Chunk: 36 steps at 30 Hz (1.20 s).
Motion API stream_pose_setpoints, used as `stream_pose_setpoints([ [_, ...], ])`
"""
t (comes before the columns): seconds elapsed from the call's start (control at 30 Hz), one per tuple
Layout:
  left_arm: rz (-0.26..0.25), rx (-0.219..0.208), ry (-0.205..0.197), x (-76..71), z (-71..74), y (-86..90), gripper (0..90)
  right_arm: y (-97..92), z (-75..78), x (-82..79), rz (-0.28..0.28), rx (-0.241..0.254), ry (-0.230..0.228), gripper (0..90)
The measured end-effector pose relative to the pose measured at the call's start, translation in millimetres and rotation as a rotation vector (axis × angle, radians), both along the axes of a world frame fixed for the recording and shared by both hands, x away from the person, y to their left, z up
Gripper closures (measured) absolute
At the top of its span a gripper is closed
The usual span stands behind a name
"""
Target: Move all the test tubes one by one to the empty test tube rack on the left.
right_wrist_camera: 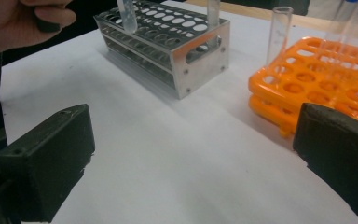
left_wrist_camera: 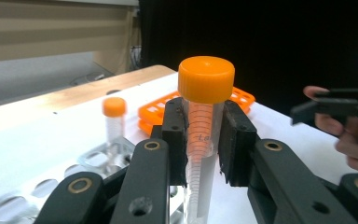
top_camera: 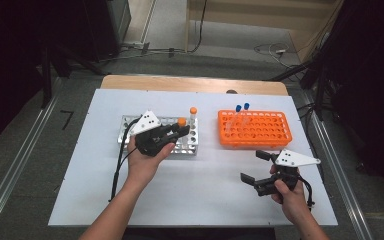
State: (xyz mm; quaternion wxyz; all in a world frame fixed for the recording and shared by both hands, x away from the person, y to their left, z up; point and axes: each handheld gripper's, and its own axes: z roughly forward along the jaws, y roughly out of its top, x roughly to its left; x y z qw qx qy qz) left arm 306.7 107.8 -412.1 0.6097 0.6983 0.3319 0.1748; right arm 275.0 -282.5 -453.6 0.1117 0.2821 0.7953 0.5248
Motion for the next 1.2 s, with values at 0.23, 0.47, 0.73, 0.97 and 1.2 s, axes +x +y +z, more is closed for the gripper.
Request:
stream_pose_setpoints([
  [0.23,0.054,-0.004,-0.008,15.2,3.5,7.6,75.6,-21.1,-7.8,-2.4,-0.037,-0.008,0.008,0.0],
  [0.47,0.141,0.01,-0.031,31.1,2.0,8.3,75.6,-32.3,-11.3,4.0,-0.056,0.005,0.008,0.0],
  [0.73,0.21,-0.022,-0.015,49.1,-4.6,10.1,75.6,-35.9,-15.2,8.1,-0.06,0.01,0.028,0.0],
  [0.97,0.222,-0.02,-0.009,62.9,-8.8,-0.1,75.6,-36.0,-16.0,9.0,-0.073,0.009,0.018,0.0],
  [1.2,0.231,-0.004,-0.013,74.7,-11.1,-9.4,75.6,-37.0,-16.2,9.5,-0.08,0.014,0.016,0.0],
])
